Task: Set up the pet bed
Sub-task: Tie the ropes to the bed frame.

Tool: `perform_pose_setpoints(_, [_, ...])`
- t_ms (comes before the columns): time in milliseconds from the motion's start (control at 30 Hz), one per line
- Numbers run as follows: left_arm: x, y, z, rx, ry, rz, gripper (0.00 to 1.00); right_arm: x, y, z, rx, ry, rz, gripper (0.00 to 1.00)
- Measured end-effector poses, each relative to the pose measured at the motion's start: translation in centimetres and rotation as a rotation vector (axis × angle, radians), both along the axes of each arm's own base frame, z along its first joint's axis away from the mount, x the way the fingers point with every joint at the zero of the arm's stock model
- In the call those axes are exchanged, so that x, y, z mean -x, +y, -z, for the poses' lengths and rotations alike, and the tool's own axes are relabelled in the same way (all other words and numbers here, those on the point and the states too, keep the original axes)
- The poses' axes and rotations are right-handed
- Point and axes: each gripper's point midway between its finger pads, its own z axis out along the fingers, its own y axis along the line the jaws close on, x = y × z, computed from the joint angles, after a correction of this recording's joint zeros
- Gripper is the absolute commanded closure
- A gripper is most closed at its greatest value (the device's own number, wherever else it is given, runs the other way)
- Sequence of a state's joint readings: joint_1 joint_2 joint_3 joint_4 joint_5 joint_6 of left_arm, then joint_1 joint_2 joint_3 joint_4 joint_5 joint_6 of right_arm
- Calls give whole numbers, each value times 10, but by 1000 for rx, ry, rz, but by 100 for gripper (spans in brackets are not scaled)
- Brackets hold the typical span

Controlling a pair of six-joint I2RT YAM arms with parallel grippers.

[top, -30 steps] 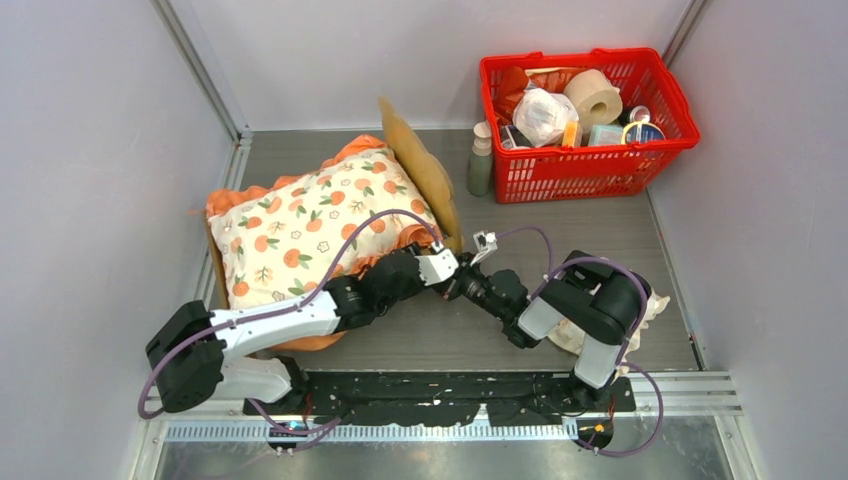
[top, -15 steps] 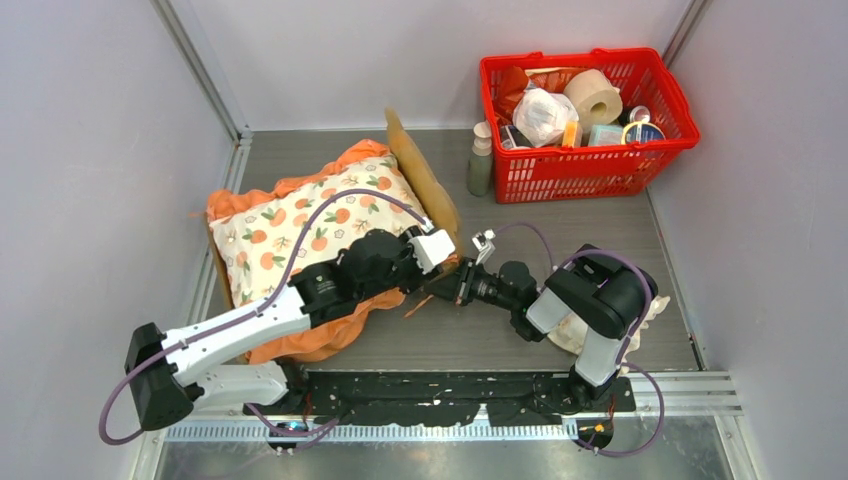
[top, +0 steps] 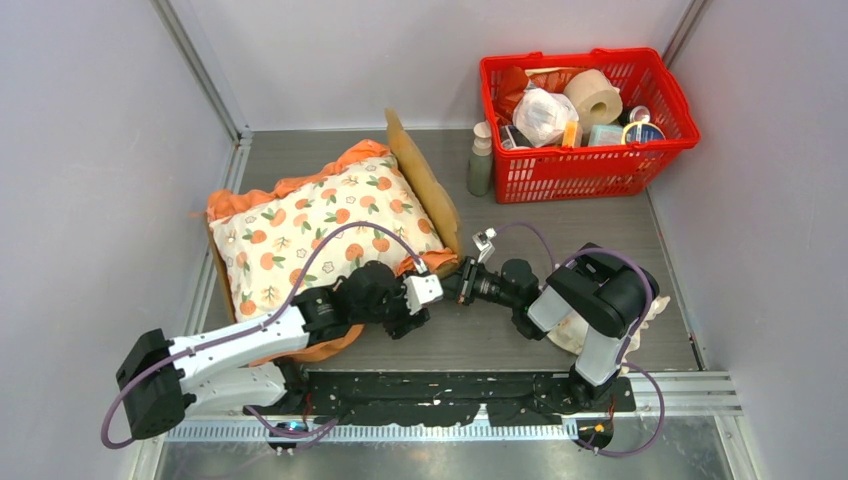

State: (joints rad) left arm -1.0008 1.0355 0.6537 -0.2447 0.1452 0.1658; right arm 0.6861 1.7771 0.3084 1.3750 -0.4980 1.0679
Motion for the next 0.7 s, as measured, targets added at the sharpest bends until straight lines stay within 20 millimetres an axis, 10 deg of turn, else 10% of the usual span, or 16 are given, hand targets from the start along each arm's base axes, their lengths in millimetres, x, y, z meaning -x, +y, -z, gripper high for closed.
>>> perform_pose_setpoints(333, [-18,-3,35,-73,-11,-59,44,1,0,-3,-11,20,1,95])
perform_pose_setpoints(400, [-21,-4,44,-93,-6,-66,52,1,0,-5,-13,21,1,95])
perform_pose_setpoints(533, [-24,-4,54,-125,-8,-69,99,0,0,-11,-25,8,2,92])
perform_pose_setpoints(700, [-28,-4,47,-106,-31,-86,100,1,-1,-17,-45,-6,2,59])
